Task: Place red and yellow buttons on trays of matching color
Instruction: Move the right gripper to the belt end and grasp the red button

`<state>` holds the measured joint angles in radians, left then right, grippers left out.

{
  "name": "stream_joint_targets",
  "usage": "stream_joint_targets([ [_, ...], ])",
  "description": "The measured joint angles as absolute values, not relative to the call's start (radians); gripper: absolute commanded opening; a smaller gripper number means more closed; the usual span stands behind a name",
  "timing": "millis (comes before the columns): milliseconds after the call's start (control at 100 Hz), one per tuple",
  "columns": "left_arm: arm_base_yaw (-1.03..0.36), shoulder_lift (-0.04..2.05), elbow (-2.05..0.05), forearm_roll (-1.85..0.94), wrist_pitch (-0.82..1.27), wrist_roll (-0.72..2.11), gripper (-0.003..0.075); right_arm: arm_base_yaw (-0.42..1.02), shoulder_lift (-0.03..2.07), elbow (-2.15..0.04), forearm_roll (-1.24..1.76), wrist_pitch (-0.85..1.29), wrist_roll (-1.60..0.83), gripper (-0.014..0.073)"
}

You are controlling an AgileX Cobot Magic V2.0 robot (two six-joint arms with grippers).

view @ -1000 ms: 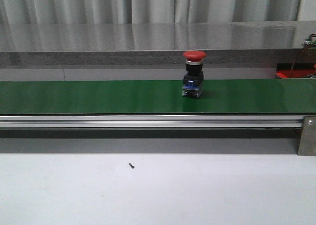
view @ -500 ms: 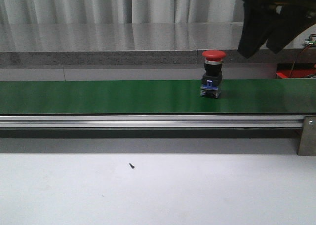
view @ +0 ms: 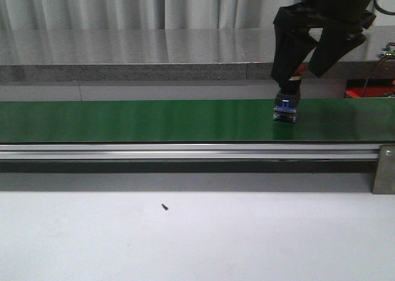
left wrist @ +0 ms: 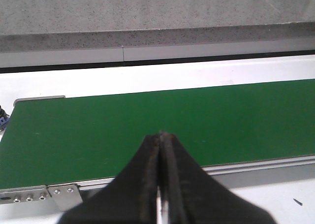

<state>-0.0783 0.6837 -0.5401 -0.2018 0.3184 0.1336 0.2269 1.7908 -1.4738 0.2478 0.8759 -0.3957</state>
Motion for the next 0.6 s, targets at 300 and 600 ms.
stream_joint_targets([
  [300, -0.078, 0.684, -0.540, -0.202, 0.318, 0.134, -0.0020, 0.227, 1.819, -1.483, 0.217, 0.901, -0.379, 0.0272],
  [600, -0.078, 0.684, -0.540, -0.202, 0.318, 0.134, -0.0020, 0.195, 1.819, -1.559, 0.184, 1.019, -0.363, 0.0246],
])
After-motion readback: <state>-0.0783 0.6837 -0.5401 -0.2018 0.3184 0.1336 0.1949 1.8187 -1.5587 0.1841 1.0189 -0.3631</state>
